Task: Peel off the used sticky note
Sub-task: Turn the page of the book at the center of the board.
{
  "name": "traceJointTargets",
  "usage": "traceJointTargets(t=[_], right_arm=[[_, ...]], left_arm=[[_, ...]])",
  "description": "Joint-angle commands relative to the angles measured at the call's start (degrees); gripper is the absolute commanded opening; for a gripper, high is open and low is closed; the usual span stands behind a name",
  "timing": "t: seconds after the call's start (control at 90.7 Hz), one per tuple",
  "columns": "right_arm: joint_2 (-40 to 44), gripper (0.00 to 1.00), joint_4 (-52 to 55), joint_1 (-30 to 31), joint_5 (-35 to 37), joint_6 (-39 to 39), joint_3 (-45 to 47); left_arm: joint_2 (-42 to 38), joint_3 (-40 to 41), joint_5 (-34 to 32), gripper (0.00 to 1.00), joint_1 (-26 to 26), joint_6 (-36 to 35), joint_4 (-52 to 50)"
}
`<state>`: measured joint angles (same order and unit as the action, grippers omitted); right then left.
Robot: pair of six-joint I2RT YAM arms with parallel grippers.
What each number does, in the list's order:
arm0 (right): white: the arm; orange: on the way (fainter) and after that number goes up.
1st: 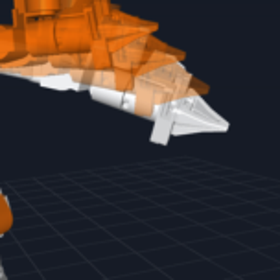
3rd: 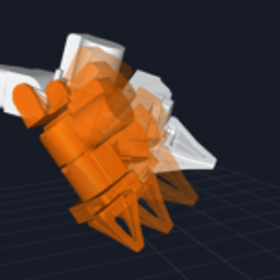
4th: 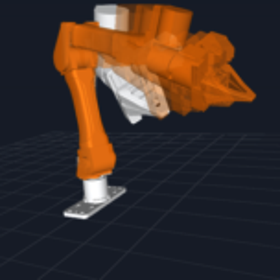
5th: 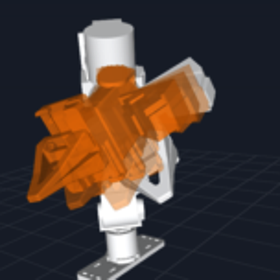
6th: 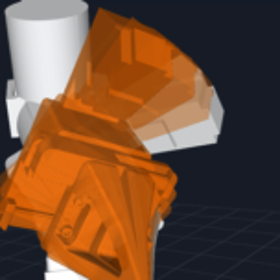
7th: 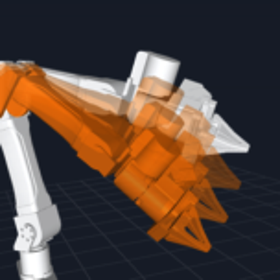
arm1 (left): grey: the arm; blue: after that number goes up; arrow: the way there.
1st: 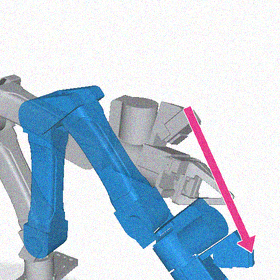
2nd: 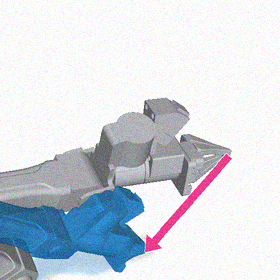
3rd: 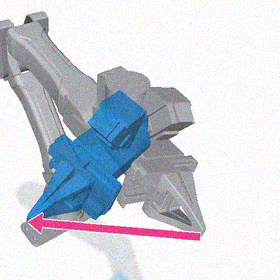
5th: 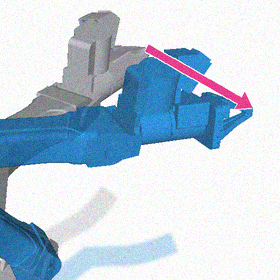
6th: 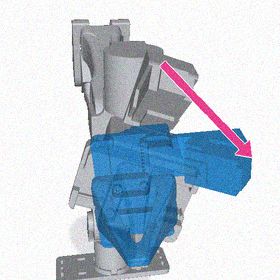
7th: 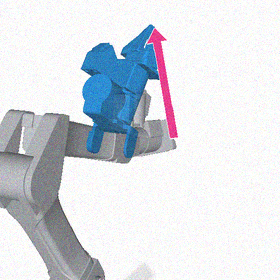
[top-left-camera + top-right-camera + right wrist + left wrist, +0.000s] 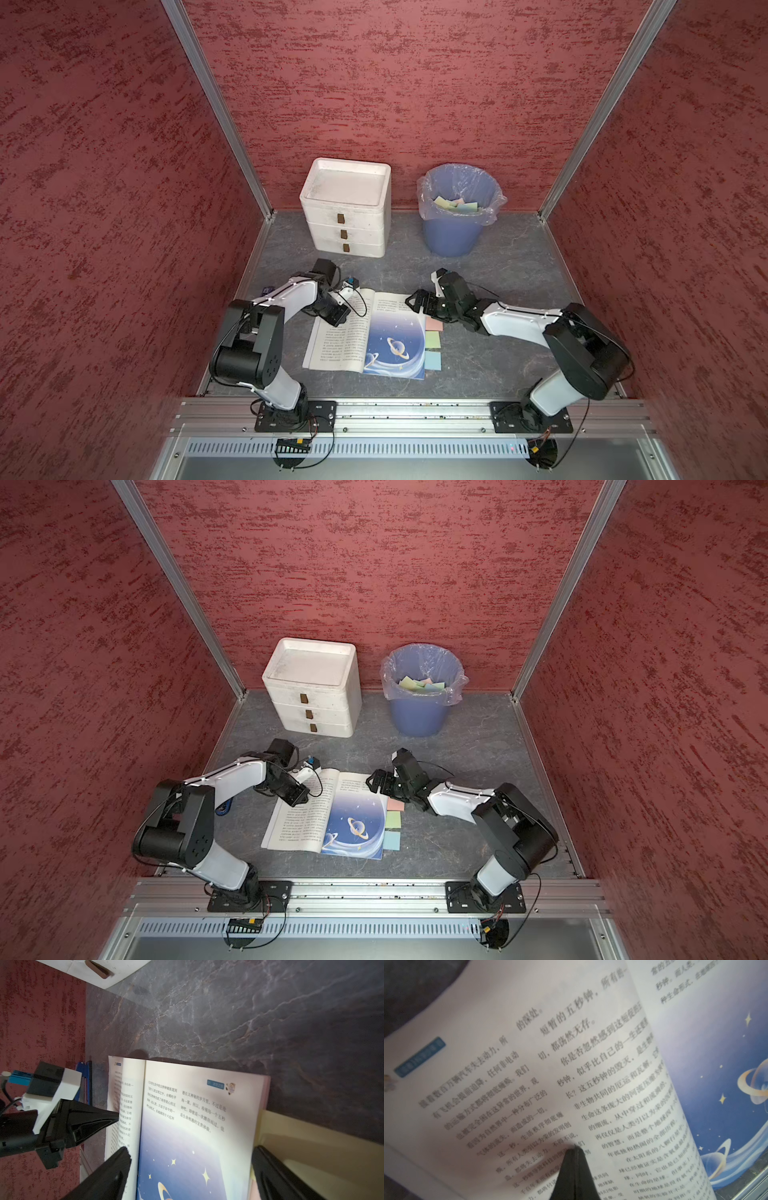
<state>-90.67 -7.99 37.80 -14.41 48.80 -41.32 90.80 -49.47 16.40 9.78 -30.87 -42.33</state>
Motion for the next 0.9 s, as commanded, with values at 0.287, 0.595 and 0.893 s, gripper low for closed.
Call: traceJointTargets(t=[0.287, 0.595, 0.893], right_arm=[[-0.8, 0.96, -0.4, 1.1, 0.0, -0.1, -0.5], [-3.0, 0.97, 1.6, 0.6, 2.2, -1.2, -1.3], [-2.1, 0.96, -2.1, 0.8, -0.3, -0.5, -0.3]], left_arm=[[-0.1, 0.9, 0.3, 0.0, 0.4, -1.2, 0.2], [-0.4, 0.7, 0.9, 0.0, 0.4, -1.4, -0.1], [-0.5, 0.7, 0.8, 0.0, 0.4, -1.7, -0.5]])
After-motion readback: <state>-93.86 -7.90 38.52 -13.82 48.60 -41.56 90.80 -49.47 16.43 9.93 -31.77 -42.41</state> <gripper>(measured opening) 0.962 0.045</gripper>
